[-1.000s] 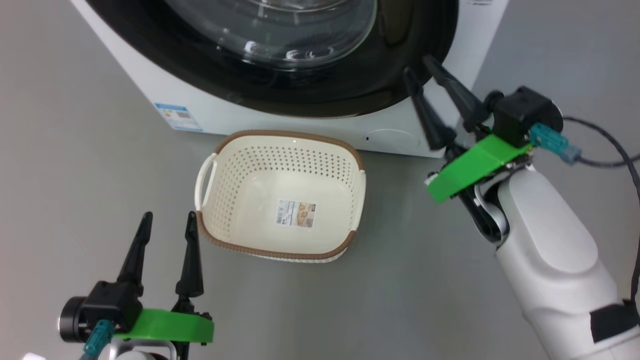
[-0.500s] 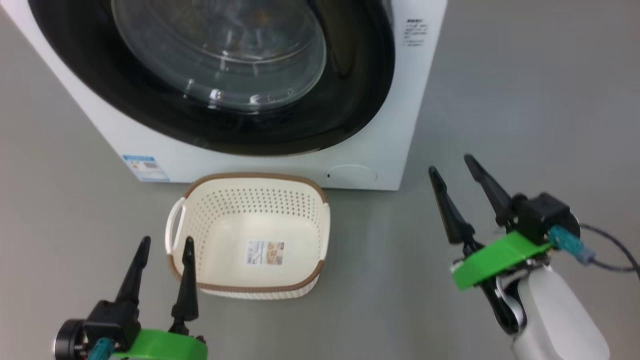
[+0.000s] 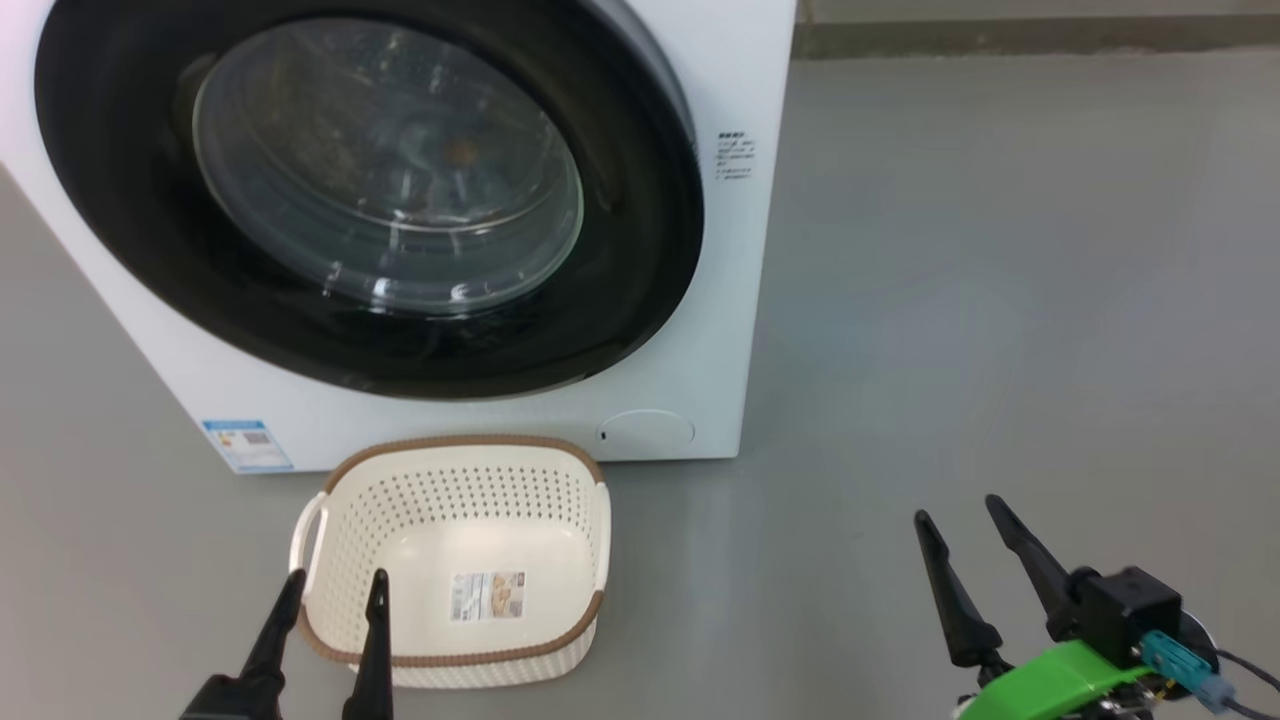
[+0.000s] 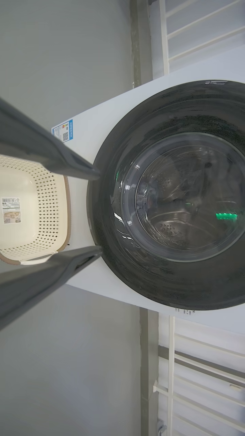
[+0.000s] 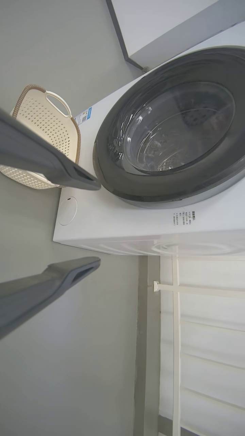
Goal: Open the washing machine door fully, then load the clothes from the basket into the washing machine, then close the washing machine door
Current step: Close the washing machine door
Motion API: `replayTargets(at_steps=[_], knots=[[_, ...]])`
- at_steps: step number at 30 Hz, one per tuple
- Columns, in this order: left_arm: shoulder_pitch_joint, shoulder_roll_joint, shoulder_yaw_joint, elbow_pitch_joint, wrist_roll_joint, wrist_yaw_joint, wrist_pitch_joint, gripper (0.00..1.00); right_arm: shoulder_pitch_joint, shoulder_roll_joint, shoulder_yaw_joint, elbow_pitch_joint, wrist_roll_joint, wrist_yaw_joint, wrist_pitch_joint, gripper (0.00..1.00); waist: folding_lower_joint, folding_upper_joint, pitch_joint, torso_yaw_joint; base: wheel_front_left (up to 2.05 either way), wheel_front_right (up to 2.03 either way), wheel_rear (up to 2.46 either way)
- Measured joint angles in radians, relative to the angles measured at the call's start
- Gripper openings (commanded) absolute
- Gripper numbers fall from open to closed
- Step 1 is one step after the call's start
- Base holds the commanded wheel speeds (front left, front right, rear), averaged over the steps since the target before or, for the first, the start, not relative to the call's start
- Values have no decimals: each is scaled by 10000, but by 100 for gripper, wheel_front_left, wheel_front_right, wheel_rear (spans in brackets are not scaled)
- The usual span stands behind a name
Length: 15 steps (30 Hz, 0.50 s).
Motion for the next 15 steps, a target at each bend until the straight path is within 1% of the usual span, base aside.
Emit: replayTargets(at_steps=[7, 15], knots=[[160, 44, -48, -107, -90, 21, 96, 100, 794, 178, -522, -1120, -65, 0, 435, 100, 0, 0, -377, -260, 0, 0, 0], [340, 123, -125, -115, -104, 35, 100, 100, 1307, 268, -786, -1772, -81, 0, 757, 100, 0, 0, -580, -241, 0, 0, 0]])
